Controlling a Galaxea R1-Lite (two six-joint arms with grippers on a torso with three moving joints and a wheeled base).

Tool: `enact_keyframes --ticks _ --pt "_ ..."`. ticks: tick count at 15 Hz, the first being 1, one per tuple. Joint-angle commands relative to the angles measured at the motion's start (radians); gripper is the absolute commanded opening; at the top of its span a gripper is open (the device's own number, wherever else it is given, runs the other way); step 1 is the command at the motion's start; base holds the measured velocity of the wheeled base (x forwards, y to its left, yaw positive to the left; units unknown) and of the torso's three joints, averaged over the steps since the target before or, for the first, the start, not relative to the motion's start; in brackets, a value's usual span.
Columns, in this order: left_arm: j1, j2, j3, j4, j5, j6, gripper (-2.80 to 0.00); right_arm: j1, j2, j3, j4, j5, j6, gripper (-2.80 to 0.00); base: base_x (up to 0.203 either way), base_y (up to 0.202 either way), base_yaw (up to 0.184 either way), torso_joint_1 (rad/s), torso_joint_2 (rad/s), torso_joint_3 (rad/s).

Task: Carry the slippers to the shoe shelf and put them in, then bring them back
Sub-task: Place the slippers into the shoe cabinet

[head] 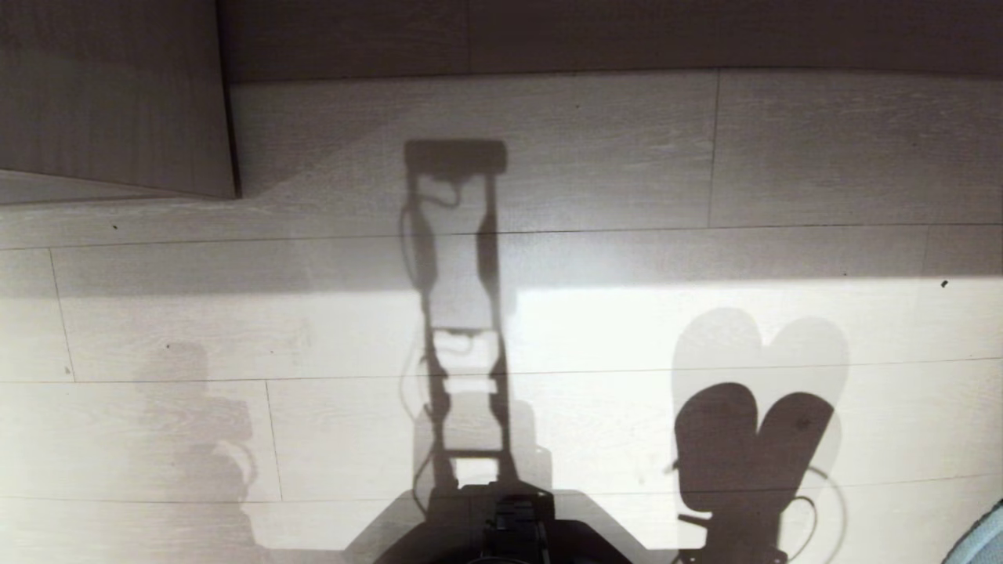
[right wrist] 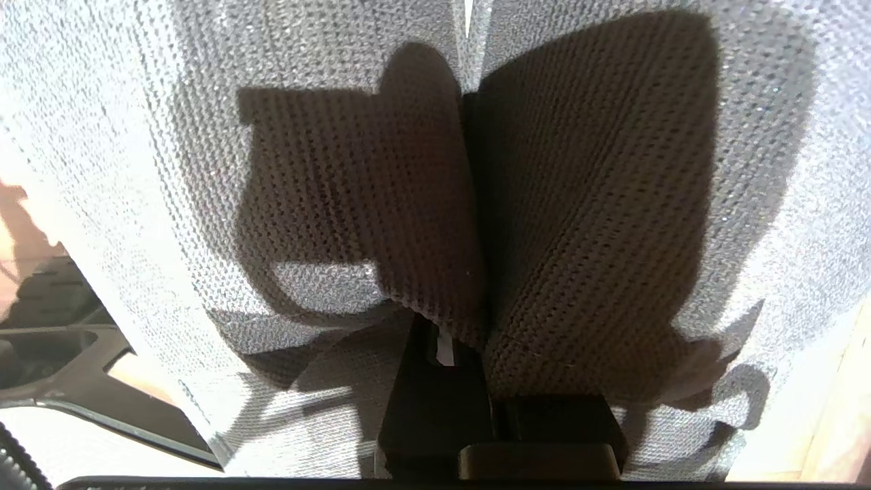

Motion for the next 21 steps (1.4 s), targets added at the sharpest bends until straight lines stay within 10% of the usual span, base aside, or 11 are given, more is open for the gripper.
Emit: enact_keyframes --ticks 1,21 --pt "-0.001 -0.002 0.000 0.000 0.000 0.000 -2.80 -0.001 0.000 0.000 0.002 0.000 -0.007 -2.80 0.000 0.000 0.000 0.000 0.00 0.000" --pt "-0.001 -0.002 -0.001 0.000 0.000 -0.002 -2.80 0.000 0.000 0.001 0.002 0.000 -0.022 -2.80 0.000 0.000 0.000 0.003 0.00 0.170"
